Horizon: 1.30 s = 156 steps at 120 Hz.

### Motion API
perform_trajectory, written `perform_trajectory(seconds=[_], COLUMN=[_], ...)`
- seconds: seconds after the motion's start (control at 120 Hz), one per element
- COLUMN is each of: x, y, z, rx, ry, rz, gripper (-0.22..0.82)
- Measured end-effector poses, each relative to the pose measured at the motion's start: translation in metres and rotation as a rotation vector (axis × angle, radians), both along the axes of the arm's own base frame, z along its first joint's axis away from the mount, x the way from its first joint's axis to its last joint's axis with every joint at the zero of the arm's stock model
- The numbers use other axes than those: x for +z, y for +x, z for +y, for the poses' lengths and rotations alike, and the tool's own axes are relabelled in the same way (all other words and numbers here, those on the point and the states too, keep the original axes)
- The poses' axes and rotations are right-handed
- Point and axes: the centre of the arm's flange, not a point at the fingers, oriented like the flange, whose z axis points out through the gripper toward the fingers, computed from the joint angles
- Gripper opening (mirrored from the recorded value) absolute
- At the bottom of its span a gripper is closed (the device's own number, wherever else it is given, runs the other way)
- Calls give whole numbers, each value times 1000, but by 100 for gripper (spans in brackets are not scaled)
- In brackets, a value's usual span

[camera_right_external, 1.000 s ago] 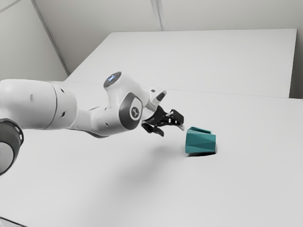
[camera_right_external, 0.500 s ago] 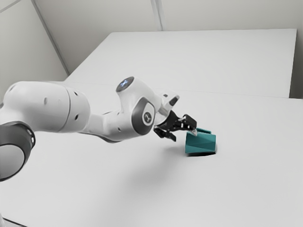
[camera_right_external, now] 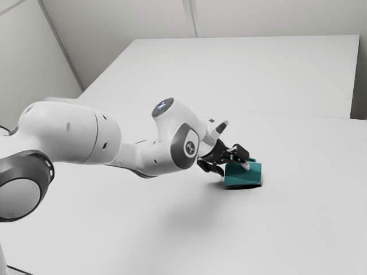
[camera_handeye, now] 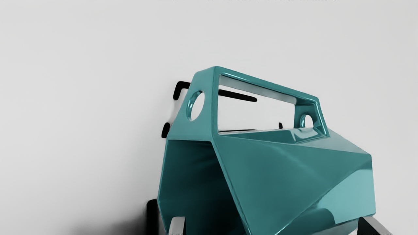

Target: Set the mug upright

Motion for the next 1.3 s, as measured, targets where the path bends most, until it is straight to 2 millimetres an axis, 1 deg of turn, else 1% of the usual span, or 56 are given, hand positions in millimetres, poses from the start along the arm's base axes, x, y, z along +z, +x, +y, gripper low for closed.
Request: perform_trajectory(seconds=[0.125, 0.25, 0.325, 0.525, 0.633, 0.783, 0.9, 0.958, 1.108, 1.3], x=[3, 9, 15, 28, 32, 38, 42, 46, 46, 49], y=[0, 3, 5, 11, 11, 10, 10, 11, 15, 17], z=[-7, -14, -18, -35, -40, -49, -55, -59, -68, -71], rx=[-10, -22, -28, -55, -66, -81, -91, -96, -104, -110], ry=[-3, -5, -9, -18, -19, -23, -28, -32, -36, -33], rz=[-8, -25, -37, -65, -74, -84, -90, -98, -106, -111], gripper=[47, 35, 29, 23, 20, 0, -9, -11, -15, -17])
